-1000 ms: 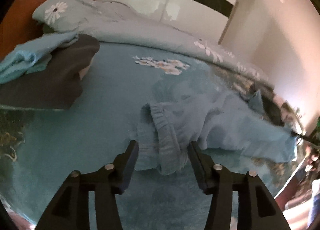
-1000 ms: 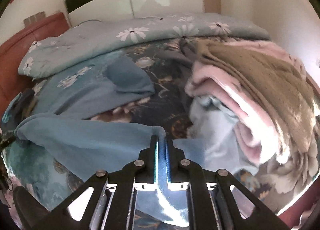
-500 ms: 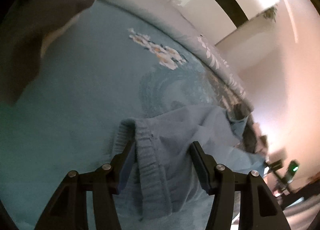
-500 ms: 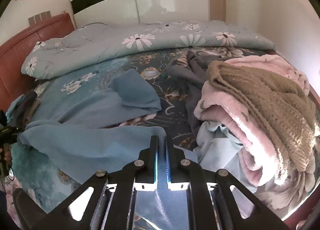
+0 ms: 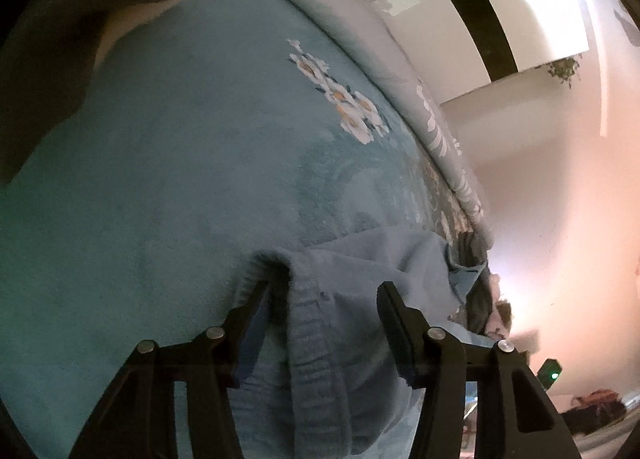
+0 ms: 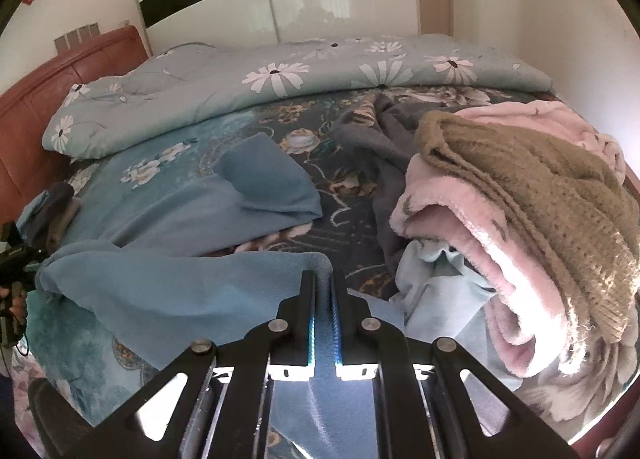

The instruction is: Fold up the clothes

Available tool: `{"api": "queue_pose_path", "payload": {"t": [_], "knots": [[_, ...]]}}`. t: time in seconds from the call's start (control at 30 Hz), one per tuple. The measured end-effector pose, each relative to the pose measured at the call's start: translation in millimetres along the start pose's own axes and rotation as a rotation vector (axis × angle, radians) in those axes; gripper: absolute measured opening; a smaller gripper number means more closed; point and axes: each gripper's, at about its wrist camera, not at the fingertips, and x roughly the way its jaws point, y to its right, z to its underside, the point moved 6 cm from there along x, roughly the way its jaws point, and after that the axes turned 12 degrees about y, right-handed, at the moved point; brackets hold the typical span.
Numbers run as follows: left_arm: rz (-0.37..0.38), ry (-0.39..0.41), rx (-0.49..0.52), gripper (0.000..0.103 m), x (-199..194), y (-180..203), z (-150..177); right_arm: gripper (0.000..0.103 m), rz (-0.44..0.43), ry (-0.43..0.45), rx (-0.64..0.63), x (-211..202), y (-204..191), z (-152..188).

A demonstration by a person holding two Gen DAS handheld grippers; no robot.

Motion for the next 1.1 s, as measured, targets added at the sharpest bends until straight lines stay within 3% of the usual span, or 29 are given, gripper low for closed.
{"api": "queue_pose_path", "payload": {"t": [0.07,0.13,0.23,0.4,0.57,0.7,0.77,0.87,0.97,1.1], "knots": [[-0.012,0.012,-0.007,0.041,-1,-3,-1,0.007,-0.002,0.000,0.002,0,0,0],[-0.017,0.019,-0.026,0.014,-2,-5,-2,0.007,-0.004,0.000,0.005,1,0,0],[-0.010,0.033,-0.037,0.010,-4,-4,-2,0.007,-0.006,0.001,0.008,2,1,-2],[0.003,0.137,0.017,0.007,-22,23,-30,0.007,-0.016,0.050,0.035,2,2,-23],[0.116,0.315,0.187,0.006,-89,96,-77,0.007,-0.071,0.208,0.049,-20,-5,-80],[0.207,0.428,0.314,0.007,-150,129,-76,0.007,-0.091,0.326,0.035,-48,-7,-99],[0.219,0.428,0.354,0.007,-166,121,-57,0.007,-0.099,0.325,0.034,-52,-2,-88],[0.147,0.358,0.353,0.007,-153,79,-23,0.007,-0.103,0.218,0.031,-38,5,-48],[0.075,0.272,0.258,0.007,-130,28,3,0.007,-0.106,0.116,0.041,-24,7,-6],[0.043,0.236,0.190,0.007,-126,-9,27,0.007,-0.111,0.049,0.053,-22,9,25]]}}
